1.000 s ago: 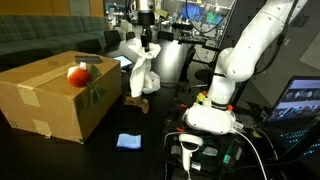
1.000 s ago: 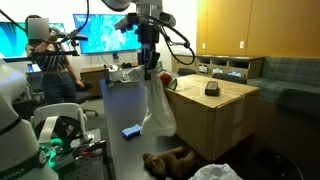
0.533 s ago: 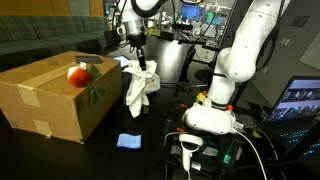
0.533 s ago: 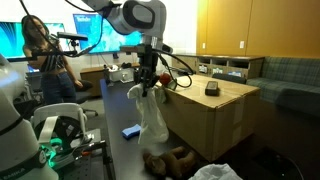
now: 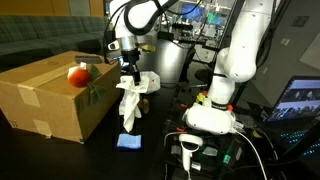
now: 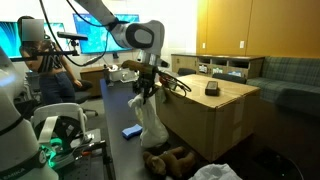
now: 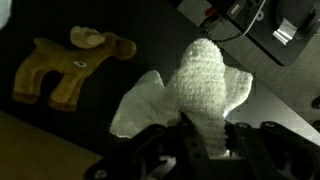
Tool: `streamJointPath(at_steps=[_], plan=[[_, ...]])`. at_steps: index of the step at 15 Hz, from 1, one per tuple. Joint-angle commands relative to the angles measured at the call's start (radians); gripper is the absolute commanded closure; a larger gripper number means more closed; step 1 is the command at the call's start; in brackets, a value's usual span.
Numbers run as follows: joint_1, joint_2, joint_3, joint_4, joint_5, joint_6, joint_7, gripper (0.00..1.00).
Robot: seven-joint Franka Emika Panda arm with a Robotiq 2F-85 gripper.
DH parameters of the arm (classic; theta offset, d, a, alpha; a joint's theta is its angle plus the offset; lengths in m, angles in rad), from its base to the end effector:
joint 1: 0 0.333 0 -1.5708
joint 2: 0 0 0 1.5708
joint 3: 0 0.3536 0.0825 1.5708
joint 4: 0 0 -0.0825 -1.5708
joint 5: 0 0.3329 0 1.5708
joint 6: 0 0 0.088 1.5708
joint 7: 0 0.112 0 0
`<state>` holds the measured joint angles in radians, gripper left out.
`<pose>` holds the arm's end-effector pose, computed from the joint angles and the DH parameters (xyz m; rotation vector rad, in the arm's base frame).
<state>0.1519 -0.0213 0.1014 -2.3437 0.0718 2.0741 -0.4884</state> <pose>0.4176 0.1123 0.3911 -2.8515 -1.0391 0.3661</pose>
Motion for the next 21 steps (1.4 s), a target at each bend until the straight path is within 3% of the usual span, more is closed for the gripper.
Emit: streamJointPath(at_steps=[1,7,8,9,17,21], plan=[[0.001,-0.010,0.015,-0.062,0.153,0.118,-0.138,0.96],[-0.010,0.040,0.018,-0.074,0.361,0.176,-0.276,0.96],[-0.014,0.045,0.017,-0.073,0.377,0.181,-0.278,0.59],[-0.017,0.048,0.017,-0.073,0.386,0.185,-0.274,0.58],[-0.056,0.069,0.010,-0.058,0.445,0.166,-0.268,0.01],[-0.051,0.080,0.022,-0.058,0.516,0.170,-0.252,0.00]])
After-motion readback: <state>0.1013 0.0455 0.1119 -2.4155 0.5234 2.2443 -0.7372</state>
